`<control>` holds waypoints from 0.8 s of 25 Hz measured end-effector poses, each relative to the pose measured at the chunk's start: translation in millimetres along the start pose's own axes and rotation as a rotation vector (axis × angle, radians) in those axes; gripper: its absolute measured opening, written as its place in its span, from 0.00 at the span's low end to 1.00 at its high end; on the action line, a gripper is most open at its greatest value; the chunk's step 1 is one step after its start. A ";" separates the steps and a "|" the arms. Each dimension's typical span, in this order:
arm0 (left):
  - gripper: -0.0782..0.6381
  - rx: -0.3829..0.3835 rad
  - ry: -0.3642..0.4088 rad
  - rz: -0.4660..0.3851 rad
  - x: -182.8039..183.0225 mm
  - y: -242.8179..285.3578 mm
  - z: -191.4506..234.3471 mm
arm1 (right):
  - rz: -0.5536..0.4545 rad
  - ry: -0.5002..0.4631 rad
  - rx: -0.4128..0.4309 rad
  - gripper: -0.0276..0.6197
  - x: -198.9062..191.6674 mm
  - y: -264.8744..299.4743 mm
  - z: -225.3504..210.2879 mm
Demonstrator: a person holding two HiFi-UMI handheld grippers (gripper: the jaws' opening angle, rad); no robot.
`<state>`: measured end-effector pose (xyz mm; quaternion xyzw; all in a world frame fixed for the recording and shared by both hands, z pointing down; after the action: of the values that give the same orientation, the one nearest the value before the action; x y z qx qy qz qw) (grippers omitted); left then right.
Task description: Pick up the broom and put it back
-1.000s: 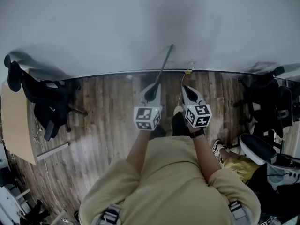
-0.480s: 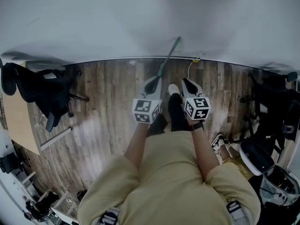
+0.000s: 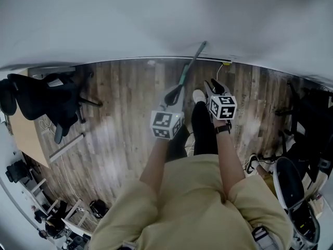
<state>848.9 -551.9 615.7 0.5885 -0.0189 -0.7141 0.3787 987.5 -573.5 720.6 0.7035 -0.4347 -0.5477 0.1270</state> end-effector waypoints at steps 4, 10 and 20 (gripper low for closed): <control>0.11 0.024 0.010 0.019 -12.6 28.0 18.4 | 0.013 0.024 0.034 0.28 -3.6 50.3 -13.9; 0.11 0.048 0.027 0.043 -29.0 60.8 41.3 | 0.054 0.018 0.071 0.36 -9.3 123.3 -31.6; 0.11 0.105 0.014 0.011 -36.3 72.2 71.2 | 0.052 0.119 0.000 0.38 -4.0 213.0 -66.7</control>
<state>826.3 -612.8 701.7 0.6122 -0.0571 -0.7060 0.3514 945.6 -715.9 887.3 0.7232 -0.4446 -0.5014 0.1670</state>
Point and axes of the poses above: the fingertips, and each gripper's own axes: y forward along the fingers, z to its left, x out of its top, the point moved 3 cm from there along -y, backward along the fingers, and after that the axes turned 1 degree about y, right-handed, at the moved point
